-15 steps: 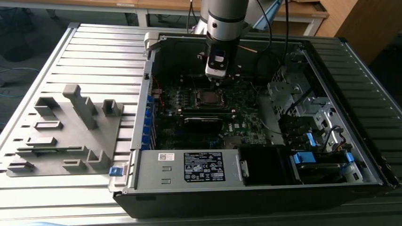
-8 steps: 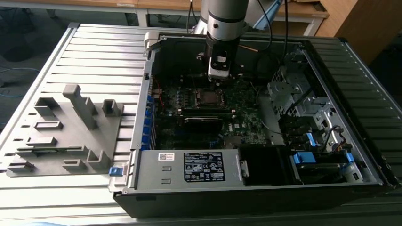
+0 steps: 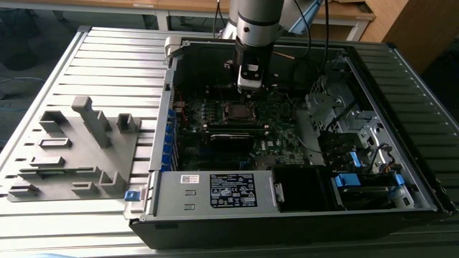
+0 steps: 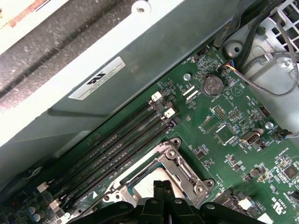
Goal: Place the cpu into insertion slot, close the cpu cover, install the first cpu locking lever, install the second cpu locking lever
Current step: 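Close the cpu cover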
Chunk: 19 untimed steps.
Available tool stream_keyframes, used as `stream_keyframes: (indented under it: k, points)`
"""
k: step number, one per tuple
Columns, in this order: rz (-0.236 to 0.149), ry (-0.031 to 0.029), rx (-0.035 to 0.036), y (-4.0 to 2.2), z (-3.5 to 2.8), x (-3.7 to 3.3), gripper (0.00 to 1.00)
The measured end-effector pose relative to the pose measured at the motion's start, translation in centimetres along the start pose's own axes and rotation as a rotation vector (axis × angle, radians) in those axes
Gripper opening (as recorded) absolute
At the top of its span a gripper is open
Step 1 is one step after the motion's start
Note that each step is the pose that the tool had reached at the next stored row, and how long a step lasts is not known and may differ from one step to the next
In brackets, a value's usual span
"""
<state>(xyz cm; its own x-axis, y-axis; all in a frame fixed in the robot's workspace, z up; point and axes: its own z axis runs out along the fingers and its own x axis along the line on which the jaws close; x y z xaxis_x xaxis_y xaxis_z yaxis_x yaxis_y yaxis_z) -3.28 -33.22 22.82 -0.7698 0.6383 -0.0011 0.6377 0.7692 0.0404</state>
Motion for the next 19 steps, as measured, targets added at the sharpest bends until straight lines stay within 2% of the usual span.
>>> stream_keyframes:
  k: [19]
  points:
    - [-0.020, 0.0014, -0.0006, 0.00, 0.00, 0.00, 0.11]
